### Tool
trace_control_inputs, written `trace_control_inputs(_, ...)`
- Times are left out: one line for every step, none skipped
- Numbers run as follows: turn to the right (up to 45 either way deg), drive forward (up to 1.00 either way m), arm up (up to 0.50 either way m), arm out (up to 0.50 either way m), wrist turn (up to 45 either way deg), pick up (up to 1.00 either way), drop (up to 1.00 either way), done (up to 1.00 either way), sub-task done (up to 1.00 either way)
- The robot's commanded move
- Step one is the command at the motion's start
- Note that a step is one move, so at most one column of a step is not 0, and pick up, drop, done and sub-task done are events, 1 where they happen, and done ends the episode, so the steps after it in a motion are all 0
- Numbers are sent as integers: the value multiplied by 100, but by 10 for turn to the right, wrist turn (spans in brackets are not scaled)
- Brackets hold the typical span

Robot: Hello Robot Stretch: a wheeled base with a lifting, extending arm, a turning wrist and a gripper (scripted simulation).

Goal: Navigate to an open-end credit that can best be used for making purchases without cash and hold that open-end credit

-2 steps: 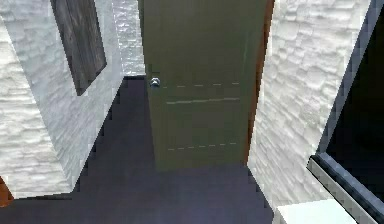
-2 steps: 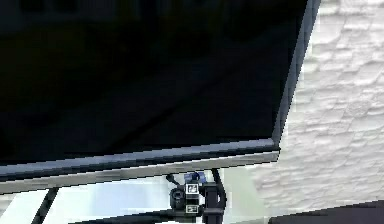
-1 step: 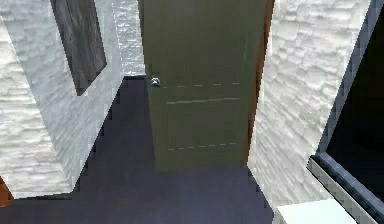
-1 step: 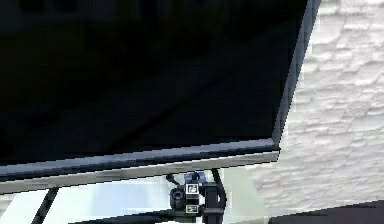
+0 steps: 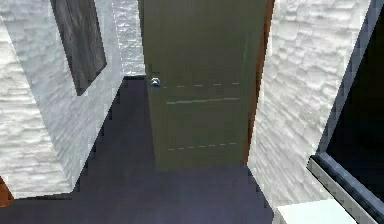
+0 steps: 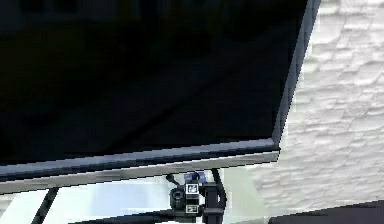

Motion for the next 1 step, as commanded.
trace_control_inputs(0,0,0,0,0,0,0,100,0)
